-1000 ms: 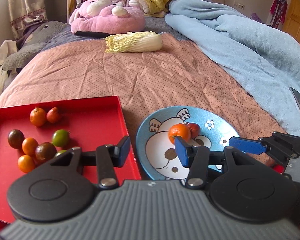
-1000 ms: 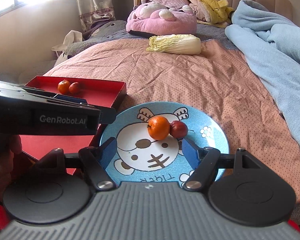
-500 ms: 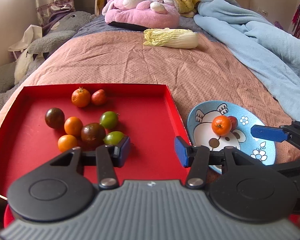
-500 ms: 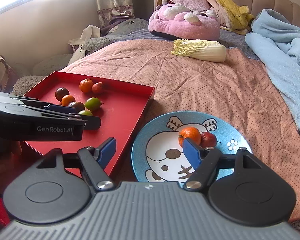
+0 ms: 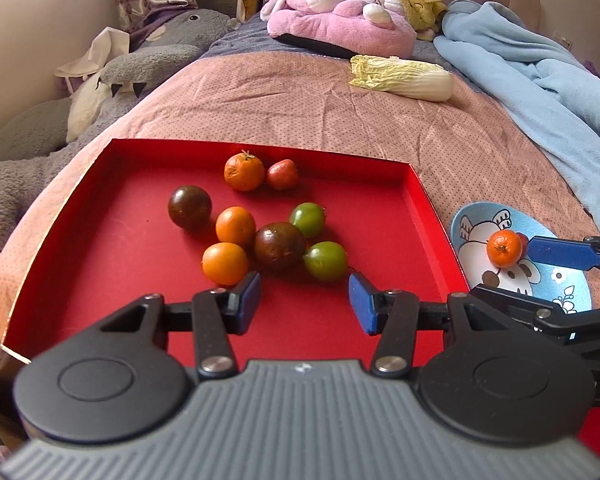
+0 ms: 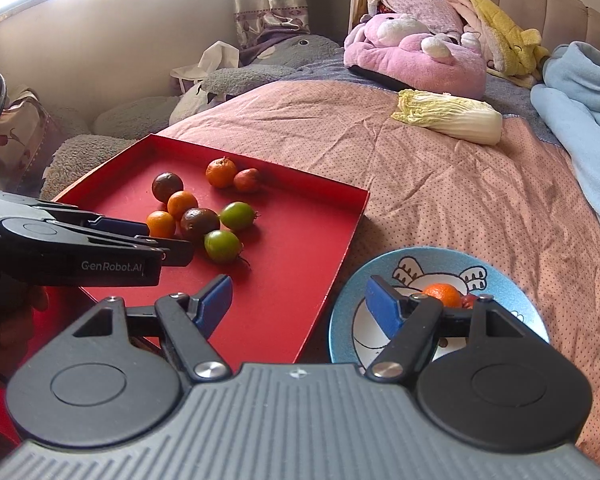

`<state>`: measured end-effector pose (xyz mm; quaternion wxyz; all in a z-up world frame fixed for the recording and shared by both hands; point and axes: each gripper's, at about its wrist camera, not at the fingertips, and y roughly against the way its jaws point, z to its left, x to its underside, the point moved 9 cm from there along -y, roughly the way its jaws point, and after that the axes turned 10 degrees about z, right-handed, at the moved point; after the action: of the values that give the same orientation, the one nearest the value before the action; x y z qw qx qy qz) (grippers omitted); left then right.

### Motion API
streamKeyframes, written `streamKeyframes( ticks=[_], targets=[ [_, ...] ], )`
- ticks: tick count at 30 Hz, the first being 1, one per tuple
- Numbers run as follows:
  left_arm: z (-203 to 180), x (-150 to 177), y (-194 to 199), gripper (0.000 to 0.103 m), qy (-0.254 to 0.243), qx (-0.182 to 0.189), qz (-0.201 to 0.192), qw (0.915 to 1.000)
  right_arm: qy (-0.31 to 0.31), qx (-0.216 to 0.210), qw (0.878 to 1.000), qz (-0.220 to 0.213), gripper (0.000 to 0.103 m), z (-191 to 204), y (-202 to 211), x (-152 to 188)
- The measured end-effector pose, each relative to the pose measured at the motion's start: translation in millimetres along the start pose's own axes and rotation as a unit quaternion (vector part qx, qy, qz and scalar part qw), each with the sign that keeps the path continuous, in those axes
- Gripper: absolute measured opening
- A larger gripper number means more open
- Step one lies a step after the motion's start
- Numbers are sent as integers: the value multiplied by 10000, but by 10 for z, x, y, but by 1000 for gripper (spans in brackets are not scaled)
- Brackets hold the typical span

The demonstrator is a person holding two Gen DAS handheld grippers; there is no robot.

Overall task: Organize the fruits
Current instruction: 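Move both grippers back over the red tray toward the next fruits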

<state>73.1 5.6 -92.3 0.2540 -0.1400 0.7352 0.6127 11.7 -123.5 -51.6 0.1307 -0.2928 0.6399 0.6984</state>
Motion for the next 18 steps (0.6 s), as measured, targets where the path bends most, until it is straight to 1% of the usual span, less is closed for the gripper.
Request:
streamKeyframes(
  ticks=[9,18],
  targets=[
    [210,22,29,52,150,-98,-61,9998,268,-234,9994,-2,78,262,-101,-108],
    [498,69,3,52,390,-248,-3,9989,415,-382,9983,127,78,412,-363,-195]
  ],
)
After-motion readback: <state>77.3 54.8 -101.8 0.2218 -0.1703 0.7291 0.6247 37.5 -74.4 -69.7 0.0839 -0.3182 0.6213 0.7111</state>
